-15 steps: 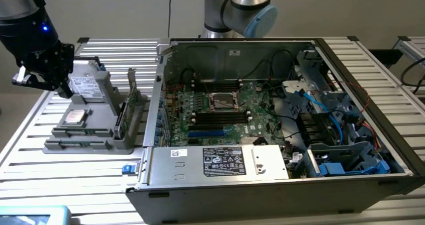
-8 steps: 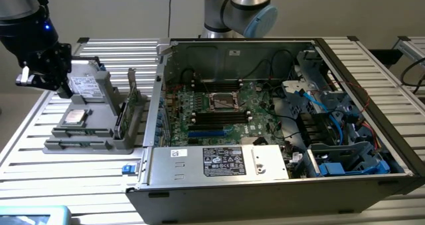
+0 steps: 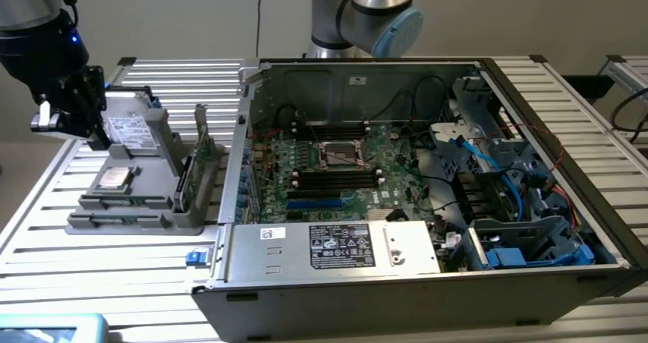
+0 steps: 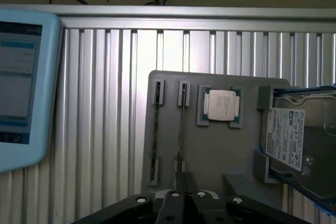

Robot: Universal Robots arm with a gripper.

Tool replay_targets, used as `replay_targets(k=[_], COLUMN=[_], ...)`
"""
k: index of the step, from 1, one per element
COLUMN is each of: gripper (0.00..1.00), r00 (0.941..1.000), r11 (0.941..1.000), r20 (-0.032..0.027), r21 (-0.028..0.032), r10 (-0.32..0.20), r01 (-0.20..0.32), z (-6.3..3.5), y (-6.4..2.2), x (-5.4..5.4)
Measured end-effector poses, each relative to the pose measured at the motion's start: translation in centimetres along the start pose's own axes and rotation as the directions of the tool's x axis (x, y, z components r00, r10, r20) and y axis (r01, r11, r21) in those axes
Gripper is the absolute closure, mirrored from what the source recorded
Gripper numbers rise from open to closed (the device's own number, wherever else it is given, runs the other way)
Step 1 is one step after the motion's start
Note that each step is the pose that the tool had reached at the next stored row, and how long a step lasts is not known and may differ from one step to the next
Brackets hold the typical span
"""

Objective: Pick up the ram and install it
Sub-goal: 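Pick up the ram and move it above insertion slot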

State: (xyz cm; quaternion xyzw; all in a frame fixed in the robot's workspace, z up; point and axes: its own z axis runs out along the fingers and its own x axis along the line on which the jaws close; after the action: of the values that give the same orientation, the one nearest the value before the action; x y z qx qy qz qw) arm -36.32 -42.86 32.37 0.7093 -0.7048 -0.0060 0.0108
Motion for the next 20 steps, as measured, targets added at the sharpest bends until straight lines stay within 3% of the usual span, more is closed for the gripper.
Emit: replay_targets(k=[4, 6, 7, 10, 20], gripper=[0.88, 0.76, 0.76, 0.64, 0.64], r00=[1.0000, 1.0000, 1.0000, 1.0000, 1.0000], r11=[1.0000, 1.0000, 1.0000, 1.0000, 1.0000], r20=[-0.0001, 0.0000, -0.0001, 0.0001, -0.0001], r21=[0.0000, 0.0000, -0.0001, -0.0001, -0.0001], r10=[0.000, 0.000, 0.000, 0.000, 0.000], r01=[0.000, 0.000, 0.000, 0.000, 0.000], z=[0.00, 0.00, 0.00, 0.13, 1.90], y=[0.00, 0.01, 0.04, 0.36, 0.63], x=[0.0, 0.0, 0.0, 0.0, 0.5])
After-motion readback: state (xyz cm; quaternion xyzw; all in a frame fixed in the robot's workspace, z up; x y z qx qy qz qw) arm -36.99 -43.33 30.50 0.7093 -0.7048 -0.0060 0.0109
